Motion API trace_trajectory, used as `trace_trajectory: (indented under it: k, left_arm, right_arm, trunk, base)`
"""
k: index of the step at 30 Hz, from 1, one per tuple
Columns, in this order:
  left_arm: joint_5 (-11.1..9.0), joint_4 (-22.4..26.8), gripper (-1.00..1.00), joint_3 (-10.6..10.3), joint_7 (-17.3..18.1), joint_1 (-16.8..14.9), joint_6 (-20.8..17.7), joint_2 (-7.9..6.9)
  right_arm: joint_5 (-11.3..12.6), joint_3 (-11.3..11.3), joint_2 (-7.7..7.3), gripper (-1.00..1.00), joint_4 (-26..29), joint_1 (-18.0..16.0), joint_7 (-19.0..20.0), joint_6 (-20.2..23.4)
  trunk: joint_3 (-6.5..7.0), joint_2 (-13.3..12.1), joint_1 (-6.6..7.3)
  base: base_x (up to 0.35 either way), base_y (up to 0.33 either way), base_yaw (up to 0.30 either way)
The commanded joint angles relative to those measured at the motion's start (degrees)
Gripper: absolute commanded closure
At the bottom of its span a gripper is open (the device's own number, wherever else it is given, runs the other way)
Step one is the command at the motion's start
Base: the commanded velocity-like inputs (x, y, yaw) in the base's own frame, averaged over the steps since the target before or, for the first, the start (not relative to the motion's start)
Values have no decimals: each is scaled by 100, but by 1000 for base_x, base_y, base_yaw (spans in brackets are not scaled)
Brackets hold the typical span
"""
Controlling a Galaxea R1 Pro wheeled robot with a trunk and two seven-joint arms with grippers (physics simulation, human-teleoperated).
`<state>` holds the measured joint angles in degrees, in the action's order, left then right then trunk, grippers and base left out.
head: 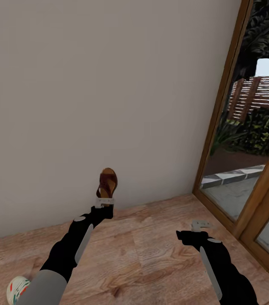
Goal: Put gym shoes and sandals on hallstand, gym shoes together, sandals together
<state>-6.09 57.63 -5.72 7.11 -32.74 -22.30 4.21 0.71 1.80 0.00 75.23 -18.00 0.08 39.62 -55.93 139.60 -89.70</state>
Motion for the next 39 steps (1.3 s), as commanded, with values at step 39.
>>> trace_trajectory:
  k: [39]
  left_arm:
    - [-462,-20,100,1248,-8,304,1888,-16]
  right_arm:
    - [8,5,0,-100,9,-1,1,29]
  trunk:
    - [-100,3,1]
  base:
    - [2,0,294]
